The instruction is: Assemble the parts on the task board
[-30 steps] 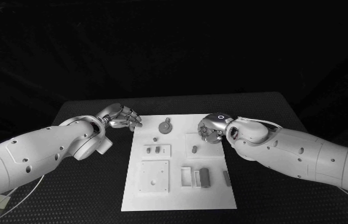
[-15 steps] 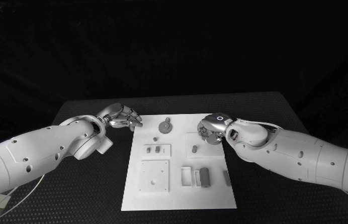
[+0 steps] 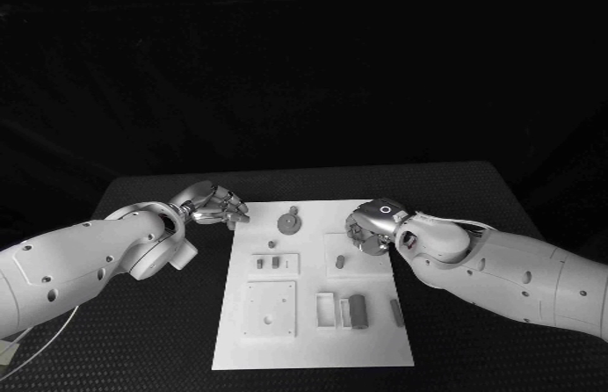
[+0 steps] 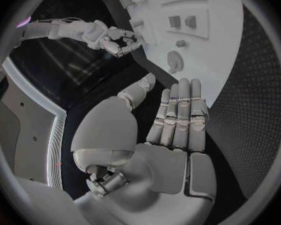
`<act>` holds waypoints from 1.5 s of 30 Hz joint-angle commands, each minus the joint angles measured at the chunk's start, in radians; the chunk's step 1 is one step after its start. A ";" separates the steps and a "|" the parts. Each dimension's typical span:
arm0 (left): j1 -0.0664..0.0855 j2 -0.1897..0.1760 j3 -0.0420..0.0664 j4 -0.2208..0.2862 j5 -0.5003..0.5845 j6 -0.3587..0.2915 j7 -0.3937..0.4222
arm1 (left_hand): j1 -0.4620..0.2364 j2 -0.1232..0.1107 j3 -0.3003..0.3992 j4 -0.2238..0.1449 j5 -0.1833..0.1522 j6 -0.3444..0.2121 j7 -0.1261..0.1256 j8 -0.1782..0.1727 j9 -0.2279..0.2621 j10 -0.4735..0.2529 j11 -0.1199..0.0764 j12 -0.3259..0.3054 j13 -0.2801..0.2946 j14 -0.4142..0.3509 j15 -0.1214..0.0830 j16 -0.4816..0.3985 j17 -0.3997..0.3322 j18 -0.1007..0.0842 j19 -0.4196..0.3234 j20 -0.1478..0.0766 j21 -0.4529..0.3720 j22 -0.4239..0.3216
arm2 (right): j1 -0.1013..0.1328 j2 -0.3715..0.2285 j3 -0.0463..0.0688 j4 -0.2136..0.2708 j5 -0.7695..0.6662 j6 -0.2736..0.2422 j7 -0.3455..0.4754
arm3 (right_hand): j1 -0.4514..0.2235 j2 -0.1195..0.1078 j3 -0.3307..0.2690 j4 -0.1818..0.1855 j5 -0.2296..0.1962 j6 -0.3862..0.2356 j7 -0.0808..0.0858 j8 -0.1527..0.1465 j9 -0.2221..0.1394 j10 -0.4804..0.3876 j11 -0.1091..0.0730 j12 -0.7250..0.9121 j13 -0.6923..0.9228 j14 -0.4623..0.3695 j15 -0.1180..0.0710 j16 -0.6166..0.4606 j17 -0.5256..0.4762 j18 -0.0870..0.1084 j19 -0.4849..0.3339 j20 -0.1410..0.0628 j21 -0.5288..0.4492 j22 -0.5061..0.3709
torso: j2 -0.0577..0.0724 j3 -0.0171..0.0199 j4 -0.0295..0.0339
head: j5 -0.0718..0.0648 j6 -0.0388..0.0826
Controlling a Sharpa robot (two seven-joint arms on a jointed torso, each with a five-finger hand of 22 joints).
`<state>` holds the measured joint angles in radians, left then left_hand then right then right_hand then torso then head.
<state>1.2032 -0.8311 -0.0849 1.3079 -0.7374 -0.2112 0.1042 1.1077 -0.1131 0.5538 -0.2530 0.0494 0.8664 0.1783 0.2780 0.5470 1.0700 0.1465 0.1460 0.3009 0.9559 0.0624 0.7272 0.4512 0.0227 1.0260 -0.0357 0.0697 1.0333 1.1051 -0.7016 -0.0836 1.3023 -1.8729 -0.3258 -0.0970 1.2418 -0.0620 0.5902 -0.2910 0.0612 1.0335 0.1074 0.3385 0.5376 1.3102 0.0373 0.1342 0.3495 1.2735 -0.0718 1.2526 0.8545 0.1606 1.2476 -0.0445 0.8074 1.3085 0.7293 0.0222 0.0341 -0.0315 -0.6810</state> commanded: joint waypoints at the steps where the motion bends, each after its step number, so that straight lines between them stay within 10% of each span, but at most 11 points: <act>1: 0.001 0.002 0.001 0.000 -0.001 0.009 0.011 | -0.008 0.001 -0.006 0.000 0.002 -0.005 0.000 0.001 0.000 -0.007 -0.003 -0.007 -0.001 0.007 -0.001 -0.005 0.001 0.013 0.004 0.000 -0.001 -0.001 | 0.000 0.002 0.001 0.008 -0.015 -0.050 -0.001 | 0.007 0.001 -0.003 -0.002 0.002 0.007 0.001 0.003 0.002 0.009 -0.003 0.005 -0.002 0.001 -0.005 -0.003 0.000 0.101 0.006 -0.002 0.005 0.019 | 0.000 0.0004 0.0003 | 0.001 0.001; 36: 0.001 0.001 0.001 -0.004 -0.003 0.017 0.004 | -0.008 0.001 -0.009 0.003 0.002 -0.007 0.001 0.000 0.000 -0.009 -0.002 -0.007 -0.005 0.013 -0.003 -0.009 0.011 0.013 0.010 -0.002 0.001 -0.003 | 0.001 -0.018 0.002 0.018 0.087 -0.028 0.013 | -0.012 0.000 -0.005 -0.001 0.002 0.004 0.003 -0.002 0.002 0.012 -0.003 -0.004 -0.004 0.001 -0.005 -0.008 0.001 0.101 0.005 -0.001 0.002 0.018 | 0.000 -0.0006 -0.0012 | 0.002 0.000; 45: 0.001 0.000 0.001 -0.004 -0.003 0.016 0.003 | -0.008 0.001 -0.010 0.003 0.002 -0.008 0.001 0.000 -0.001 -0.010 -0.001 -0.007 -0.005 0.013 -0.003 -0.010 0.012 0.013 0.010 -0.002 0.001 -0.003 | 0.001 -0.016 0.002 0.009 0.116 -0.044 0.018 | -0.066 -0.083 -0.007 0.024 0.003 -0.120 0.055 -0.068 -0.019 -0.070 0.036 -0.061 -0.026 -0.015 0.032 -0.018 0.004 0.101 -0.001 0.002 -0.013 0.014 | 0.000 -0.0007 -0.0003 | 0.002 -0.001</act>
<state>1.2031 -0.8318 -0.0850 1.3023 -0.7385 -0.2058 0.1023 1.1077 -0.1131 0.5501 -0.2493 0.0494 0.8664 0.1783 0.2780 0.5470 1.0676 0.1436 0.1460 0.2971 0.9596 0.0588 0.7233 0.4619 0.0205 1.0296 -0.0393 0.0697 1.0315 1.1065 -0.7182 -0.0819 1.3113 -1.7775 -0.3659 -0.0900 1.1730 -0.1393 0.5849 -0.2691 0.0621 0.9216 0.1580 0.2730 0.5194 1.2427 0.0716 0.0746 0.3232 1.2559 -0.0423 1.2372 0.8578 0.1624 1.2502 -0.0440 0.7993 1.3085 0.7294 0.0216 0.0334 -0.0297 -0.6816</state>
